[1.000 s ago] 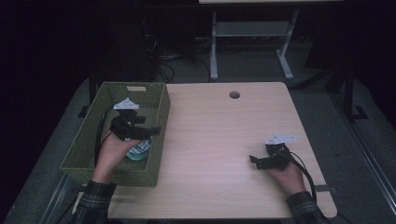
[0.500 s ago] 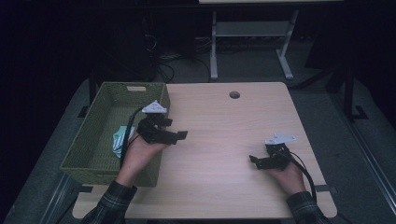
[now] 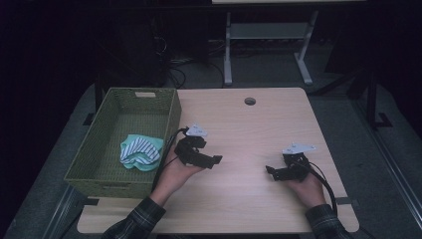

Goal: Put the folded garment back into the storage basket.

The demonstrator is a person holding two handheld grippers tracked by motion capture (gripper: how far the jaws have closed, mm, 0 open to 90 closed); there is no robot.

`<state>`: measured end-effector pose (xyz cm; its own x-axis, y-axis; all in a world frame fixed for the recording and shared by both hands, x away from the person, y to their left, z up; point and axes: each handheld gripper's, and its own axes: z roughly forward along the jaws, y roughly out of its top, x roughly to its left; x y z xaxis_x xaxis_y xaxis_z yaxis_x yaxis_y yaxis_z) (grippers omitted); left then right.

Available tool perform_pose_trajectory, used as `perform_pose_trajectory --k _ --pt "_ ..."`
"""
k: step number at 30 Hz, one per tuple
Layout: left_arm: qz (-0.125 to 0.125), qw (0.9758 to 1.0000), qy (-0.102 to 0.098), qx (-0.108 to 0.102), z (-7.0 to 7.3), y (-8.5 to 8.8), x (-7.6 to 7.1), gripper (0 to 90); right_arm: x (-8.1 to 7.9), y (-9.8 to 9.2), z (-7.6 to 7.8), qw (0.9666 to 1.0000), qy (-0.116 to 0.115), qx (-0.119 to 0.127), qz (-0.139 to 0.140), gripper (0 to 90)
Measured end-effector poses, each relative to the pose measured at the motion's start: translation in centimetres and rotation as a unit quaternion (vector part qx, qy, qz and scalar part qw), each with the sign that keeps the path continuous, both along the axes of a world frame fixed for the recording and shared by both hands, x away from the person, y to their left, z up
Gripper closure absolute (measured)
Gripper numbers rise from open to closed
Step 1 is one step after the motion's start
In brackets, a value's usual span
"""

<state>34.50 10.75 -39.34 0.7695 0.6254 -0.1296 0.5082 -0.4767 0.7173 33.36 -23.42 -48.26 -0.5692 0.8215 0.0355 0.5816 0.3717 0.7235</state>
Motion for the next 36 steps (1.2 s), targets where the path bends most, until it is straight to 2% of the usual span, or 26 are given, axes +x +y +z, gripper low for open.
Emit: perform_pose_trajectory --k 8,13,25,32,36 --pt "-0.004 0.9993 0.008 0.037 -3.4 -1.3 0.3 17.7 0.0 0.0 0.0 1.0000 0.001 0.000 -0.001 12.6" --pt "-0.001 0.9983 0.013 0.056 -4.8 -1.6 0.6 17.7 0.0 0.0 0.0 1.0000 0.001 0.000 -0.001 12.6" --pt "-0.002 0.9956 0.021 0.091 -6.8 -1.7 0.9 17.7 0.0 0.0 0.0 1.0000 0.001 0.000 0.000 12.6" --pt "-0.006 0.9937 0.001 0.112 -7.0 -2.0 0.6 17.6 0.0 0.0 0.0 1.0000 0.000 0.000 0.001 12.6" --pt "-0.006 0.9938 -0.001 0.111 -7.1 -1.9 0.6 17.3 0.0 0.0 0.0 1.0000 0.000 0.000 0.001 12.6"
